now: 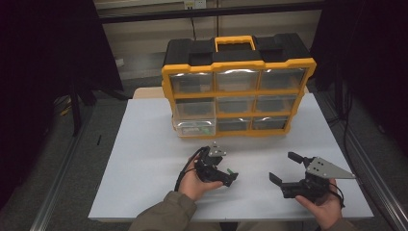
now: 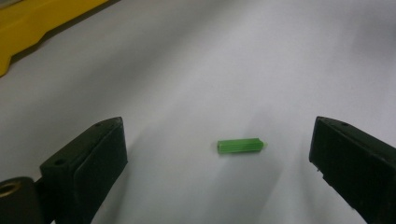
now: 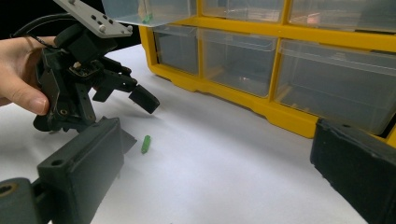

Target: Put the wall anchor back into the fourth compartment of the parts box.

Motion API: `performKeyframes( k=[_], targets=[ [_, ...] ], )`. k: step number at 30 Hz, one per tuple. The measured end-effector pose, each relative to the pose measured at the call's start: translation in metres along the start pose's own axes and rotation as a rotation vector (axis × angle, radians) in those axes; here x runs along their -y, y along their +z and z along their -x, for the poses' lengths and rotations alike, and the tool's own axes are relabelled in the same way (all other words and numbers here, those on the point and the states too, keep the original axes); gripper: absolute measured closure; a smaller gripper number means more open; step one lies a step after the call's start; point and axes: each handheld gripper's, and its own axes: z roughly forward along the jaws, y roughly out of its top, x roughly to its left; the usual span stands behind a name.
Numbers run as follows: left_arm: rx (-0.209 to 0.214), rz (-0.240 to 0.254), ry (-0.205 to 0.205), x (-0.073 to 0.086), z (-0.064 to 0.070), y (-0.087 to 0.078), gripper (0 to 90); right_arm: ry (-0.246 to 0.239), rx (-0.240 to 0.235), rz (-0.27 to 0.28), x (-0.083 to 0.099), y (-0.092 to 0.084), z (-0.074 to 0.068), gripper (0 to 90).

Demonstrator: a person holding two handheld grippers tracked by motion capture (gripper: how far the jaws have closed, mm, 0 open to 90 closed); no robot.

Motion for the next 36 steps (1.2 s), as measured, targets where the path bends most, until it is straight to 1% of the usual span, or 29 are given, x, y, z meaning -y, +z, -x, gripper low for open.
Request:
performKeyframes(
  k=[1,2,3,4,5,6,7,9,10,12,13,14,16,17,18,19,20,22,23,24,25,26,28,29,30,32,33,34,36],
  targets=[
    [0.018,0.0,0.0,0.0004,-0.0005,0.0001,4.9,0.001,0.0,0.0,0.0,0.0,0.0,2.6],
    [0.013,0.005,-0.008,0.0003,0.001,0.0006,6.1,0.001,-0.002,0.001,0.0001,0.0002,0.0001,2.6],
    [0.009,-0.003,0.001,0.0008,0.0013,0.0007,7.5,0.001,0.0,-0.001,0.0,0.0,0.0001,2.6],
    [0.007,0.019,-0.006,0.0015,0.0027,0.0023,8.9,0.001,-0.001,-0.001,0.0,0.0001,0.0,2.6],
    [0.009,0.003,0.024,0.0014,0.0017,0.0012,10.8,0.0,0.001,0.0,0.0,0.0002,0.0,2.6],
    [0.01,0.016,0.032,0.0015,0.0024,0.002,13.4,0.0,0.001,0.0,0.0,0.0002,-0.0001,2.6],
    [0.015,0.021,0.03,0.0019,0.0029,0.0023,15.4,0.0,0.001,0.0,0.0,0.0002,-0.0001,2.6],
    [0.014,0.003,0.042,0.0017,0.004,0.0016,19.0,0.0,0.001,0.0,0.0,0.0002,-0.0001,2.6],
    [0.024,-0.003,0.054,0.0021,0.0036,0.0018,21.2,-0.002,0.001,0.0,0.0,0.0003,0.0,2.6],
    [0.014,0.008,0.051,0.0035,0.0055,0.0031,24.0,-0.001,0.001,-0.001,0.0,0.0002,0.0,2.6],
    [0.015,0.007,0.075,0.0032,0.0045,0.0028,25.6,0.0,0.001,0.0,0.0,0.0002,-0.0001,2.6],
    [0.011,0.006,0.077,0.0032,0.0042,0.0022,27.6,-0.001,0.002,0.001,0.0,0.0002,-0.0001,2.6],
    [0.014,0.005,0.082,0.0035,0.0048,0.0011,33.7,-0.003,0.002,-0.001,0.0,0.0003,-0.0002,2.6],
    [0.007,-0.006,0.084,0.0034,0.0055,-0.0001,36.4,-0.002,0.001,-0.001,0.0,0.0003,-0.0003,2.6],
    [0.014,-0.001,0.092,0.0036,0.0053,0.0002,38.6,-0.004,0.002,0.0,-0.0001,0.0003,-0.0003,2.6],
    [0.016,0.004,0.076,0.0039,0.0065,0.0001,40.3,-0.003,0.002,-0.002,-0.0001,0.0003,-0.0003,2.6],
    [0.02,-0.006,0.09,0.0034,0.0062,-0.0008,42.7,-0.001,0.002,-0.003,0.0,0.0003,-0.0003,2.7],
    [0.03,-0.001,0.09,0.0031,0.0066,-0.001,48.9,-0.002,0.002,-0.002,0.0001,0.0004,-0.0001,2.7],
    [0.031,-0.005,0.103,0.0027,0.0066,-0.0012,51.4,-0.001,0.002,-0.003,0.0,0.0004,-0.0002,2.7],
    [0.032,0.007,0.093,0.003,0.0078,-0.0005,53.5,-0.002,0.001,-0.003,-0.0001,0.0005,-0.0002,2.7],
    [0.034,0.005,0.092,0.003,0.0079,-0.0006,55.1,-0.002,0.002,-0.002,-0.0001,0.0004,-0.0003,2.7],
    [0.04,-0.012,0.099,0.0024,0.0066,-0.002,56.9,-0.002,0.001,-0.002,-0.0001,0.0004,-0.0005,2.7],
    [0.049,-0.006,0.094,0.0023,0.006,-0.0018,60.9,-0.002,0.0,-0.003,-0.0001,0.0005,-0.0005,2.7],
    [0.046,-0.004,0.094,0.0024,0.0064,-0.0017,62.1,-0.003,0.0,-0.002,-0.0001,0.0005,-0.0005,2.7],
    [0.044,-0.026,0.101,0.0014,0.0063,-0.0031,63.3,-0.002,0.0,-0.002,-0.0001,0.0005,-0.0004,2.7],
    [0.048,-0.03,0.099,0.0011,0.0065,-0.0035,65.8,-0.002,0.001,-0.003,-0.0001,0.0005,-0.0003,2.7],
    [0.056,-0.005,0.081,0.0017,0.0072,-0.0016,66.6,-0.001,0.001,-0.003,0.0,0.0004,-0.0003,2.7],
    [0.062,-0.006,0.073,0.0014,0.0073,-0.0016,67.1,-0.002,0.001,-0.003,0.0,0.0005,-0.0003,2.7],
    [0.06,-0.004,0.073,0.0009,0.0073,-0.0011,66.0,-0.001,0.0,-0.003,0.0001,0.0005,-0.0004,2.7]
  ],
)
